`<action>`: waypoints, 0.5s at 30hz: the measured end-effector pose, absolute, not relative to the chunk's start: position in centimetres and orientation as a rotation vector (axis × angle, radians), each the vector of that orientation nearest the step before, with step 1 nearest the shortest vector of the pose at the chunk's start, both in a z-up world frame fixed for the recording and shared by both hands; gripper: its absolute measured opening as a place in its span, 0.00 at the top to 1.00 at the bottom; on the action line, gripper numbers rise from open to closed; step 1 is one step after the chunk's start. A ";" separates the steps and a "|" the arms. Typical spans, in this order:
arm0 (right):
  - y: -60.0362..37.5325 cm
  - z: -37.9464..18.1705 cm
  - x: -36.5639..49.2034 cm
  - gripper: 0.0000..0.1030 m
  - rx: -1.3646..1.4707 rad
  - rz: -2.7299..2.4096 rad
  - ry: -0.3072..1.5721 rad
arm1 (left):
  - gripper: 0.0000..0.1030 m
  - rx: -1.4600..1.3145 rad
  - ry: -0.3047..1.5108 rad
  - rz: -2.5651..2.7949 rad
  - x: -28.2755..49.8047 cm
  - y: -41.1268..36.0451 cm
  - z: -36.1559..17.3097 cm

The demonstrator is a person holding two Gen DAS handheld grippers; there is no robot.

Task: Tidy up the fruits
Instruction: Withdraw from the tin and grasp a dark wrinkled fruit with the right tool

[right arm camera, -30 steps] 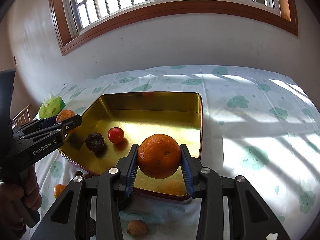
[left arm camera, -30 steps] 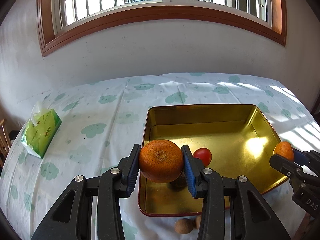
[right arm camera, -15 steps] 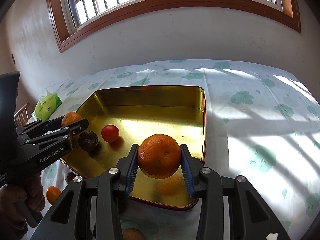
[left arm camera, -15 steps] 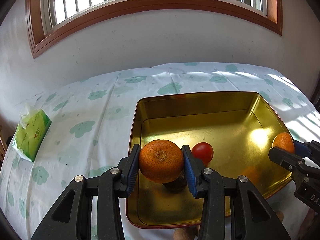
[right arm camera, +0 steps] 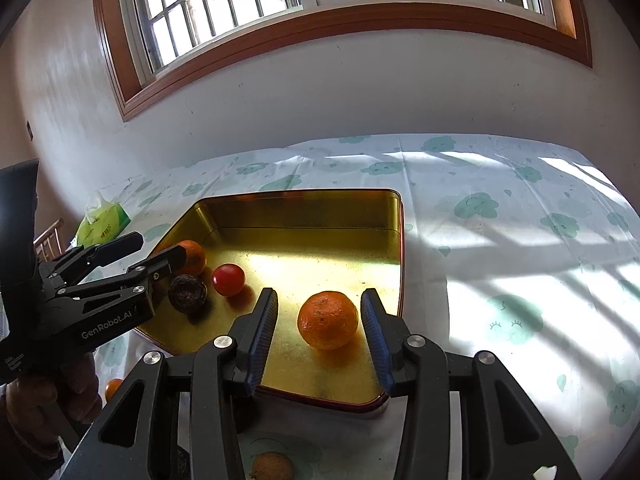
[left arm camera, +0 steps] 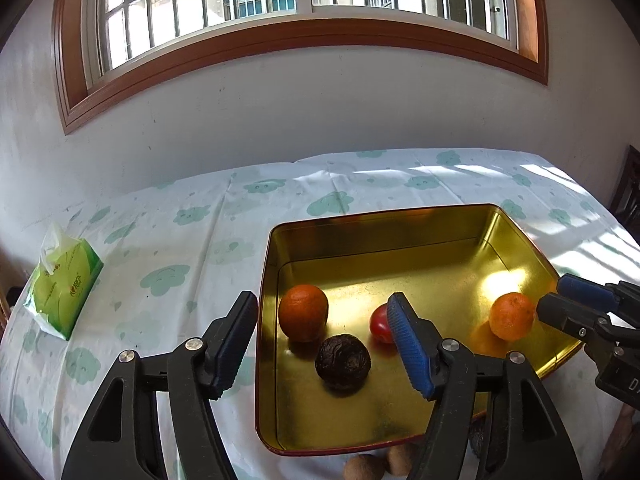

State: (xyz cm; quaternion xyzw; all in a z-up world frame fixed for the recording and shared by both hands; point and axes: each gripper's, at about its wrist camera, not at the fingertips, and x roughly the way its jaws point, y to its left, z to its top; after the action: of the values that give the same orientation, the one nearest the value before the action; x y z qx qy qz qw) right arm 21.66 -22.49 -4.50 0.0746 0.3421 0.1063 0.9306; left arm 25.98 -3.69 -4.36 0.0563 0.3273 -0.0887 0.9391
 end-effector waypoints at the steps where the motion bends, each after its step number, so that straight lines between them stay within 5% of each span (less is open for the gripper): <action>1: -22.6 -4.3 21.1 0.60 0.160 0.228 0.691 | 0.34 0.100 0.661 -0.184 25.8 -3.4 -4.0; 15: -18.0 -5.2 11.2 0.59 0.074 0.487 0.753 | 0.33 -0.048 0.655 -0.166 16.8 3.1 -3.4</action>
State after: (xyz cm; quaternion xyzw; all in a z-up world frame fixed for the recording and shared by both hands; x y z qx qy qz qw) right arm 11.20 -18.02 -5.19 0.0357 0.3639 0.2354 0.9005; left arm 16.81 3.15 -3.42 -0.0236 0.3215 -0.0814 0.9431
